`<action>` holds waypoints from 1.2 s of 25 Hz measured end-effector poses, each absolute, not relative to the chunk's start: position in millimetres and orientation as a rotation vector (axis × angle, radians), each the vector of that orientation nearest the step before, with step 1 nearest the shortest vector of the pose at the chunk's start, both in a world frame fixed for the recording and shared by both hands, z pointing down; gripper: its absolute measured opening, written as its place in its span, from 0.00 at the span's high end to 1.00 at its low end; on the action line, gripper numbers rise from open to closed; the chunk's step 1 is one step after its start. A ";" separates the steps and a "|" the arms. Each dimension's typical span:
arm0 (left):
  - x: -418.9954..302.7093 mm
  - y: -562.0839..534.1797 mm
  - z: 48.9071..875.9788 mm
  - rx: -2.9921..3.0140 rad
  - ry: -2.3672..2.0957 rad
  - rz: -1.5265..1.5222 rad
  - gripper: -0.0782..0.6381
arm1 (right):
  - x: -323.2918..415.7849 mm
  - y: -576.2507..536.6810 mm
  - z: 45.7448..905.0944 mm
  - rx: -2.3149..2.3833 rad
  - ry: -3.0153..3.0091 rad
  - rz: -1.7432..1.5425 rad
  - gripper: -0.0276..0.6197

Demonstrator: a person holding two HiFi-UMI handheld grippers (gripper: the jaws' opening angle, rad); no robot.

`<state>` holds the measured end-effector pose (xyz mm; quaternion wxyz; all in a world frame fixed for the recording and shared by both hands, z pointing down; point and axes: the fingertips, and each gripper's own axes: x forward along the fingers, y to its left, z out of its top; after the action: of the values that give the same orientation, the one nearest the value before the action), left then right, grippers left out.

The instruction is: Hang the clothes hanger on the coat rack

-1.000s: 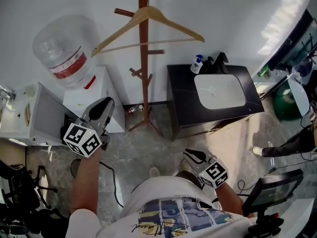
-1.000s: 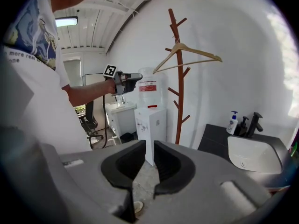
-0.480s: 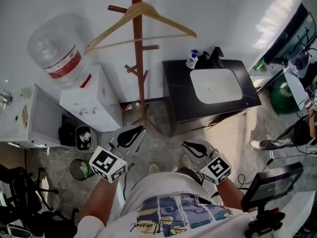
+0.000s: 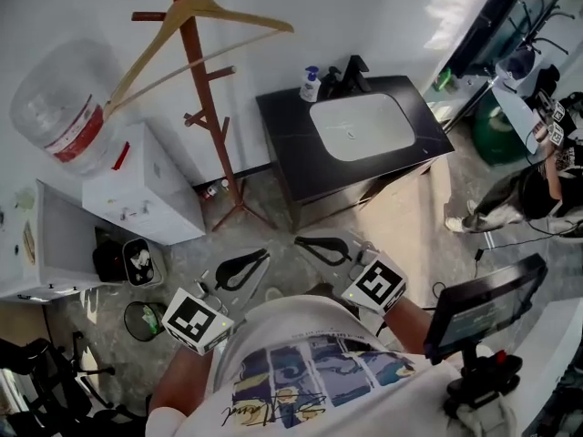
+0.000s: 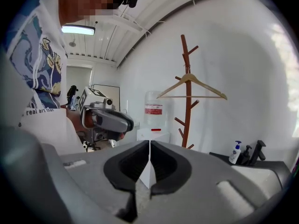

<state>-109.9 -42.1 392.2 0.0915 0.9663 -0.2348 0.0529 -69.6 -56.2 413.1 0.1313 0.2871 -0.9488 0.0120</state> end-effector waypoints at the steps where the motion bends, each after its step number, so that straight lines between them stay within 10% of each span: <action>1: -109.1 -40.3 392.2 2.873 -0.699 0.163 0.85 | -70.2 -54.9 410.3 0.834 -2.761 0.027 0.94; 30: -80.7 -49.4 390.3 2.886 -0.747 0.173 0.86 | -49.9 -51.5 383.8 0.785 -2.785 -0.096 0.95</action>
<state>-80.7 -49.4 390.3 0.0778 0.9635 -0.2493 0.0579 -49.9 -51.5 383.8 0.1231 0.2691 -0.9547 -0.0329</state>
